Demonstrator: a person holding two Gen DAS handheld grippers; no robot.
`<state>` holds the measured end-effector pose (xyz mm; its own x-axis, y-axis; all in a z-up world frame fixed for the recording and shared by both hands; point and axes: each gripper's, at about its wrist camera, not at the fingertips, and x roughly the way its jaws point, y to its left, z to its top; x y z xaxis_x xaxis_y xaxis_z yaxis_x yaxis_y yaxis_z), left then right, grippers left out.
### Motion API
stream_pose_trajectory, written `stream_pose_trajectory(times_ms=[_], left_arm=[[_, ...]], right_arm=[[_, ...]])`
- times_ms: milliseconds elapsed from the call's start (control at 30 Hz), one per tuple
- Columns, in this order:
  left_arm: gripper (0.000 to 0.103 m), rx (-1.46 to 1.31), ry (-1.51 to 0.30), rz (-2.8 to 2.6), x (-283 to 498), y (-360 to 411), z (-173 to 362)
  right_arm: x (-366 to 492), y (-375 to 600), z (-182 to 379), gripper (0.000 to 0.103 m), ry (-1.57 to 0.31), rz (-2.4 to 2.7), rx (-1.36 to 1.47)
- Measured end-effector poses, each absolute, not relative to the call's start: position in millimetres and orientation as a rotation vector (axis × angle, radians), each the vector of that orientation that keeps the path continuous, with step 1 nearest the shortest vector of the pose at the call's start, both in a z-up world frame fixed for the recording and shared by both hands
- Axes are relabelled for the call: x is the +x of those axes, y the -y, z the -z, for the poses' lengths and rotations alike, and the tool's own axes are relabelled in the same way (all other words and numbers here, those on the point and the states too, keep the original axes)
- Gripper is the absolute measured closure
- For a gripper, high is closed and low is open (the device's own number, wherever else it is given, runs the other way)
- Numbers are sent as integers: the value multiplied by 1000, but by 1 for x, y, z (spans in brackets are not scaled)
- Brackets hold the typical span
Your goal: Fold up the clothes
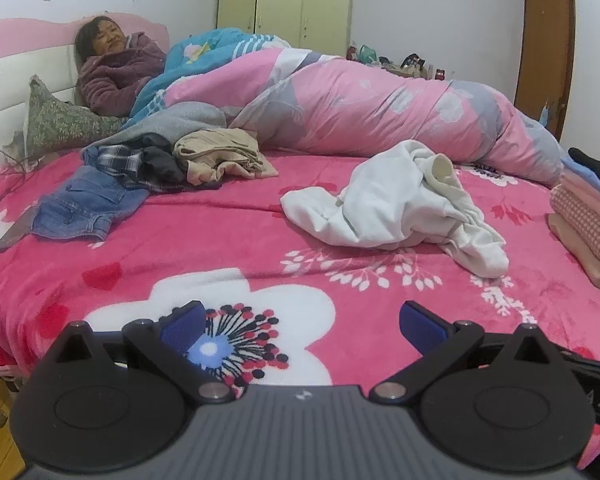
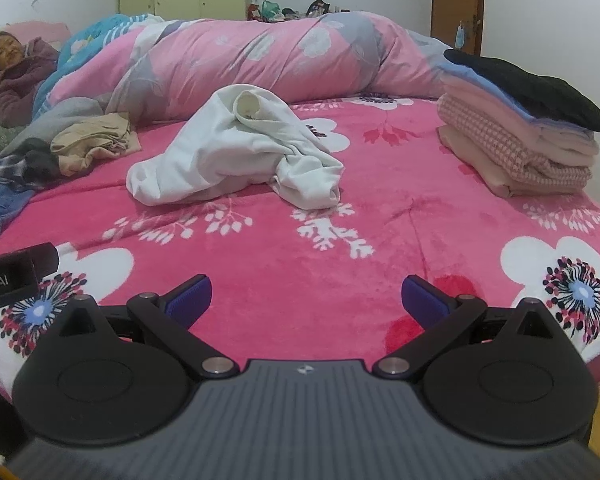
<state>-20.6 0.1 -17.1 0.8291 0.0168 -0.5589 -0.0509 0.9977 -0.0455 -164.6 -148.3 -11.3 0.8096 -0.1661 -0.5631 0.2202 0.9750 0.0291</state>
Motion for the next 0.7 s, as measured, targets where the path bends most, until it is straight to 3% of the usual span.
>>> stream_pose_trajectory(times_ms=[700], left_arm=[[0,-57,-604,-32,-19,-2,25]], right_arm=[[-161,137,17,1,-610,202,64]])
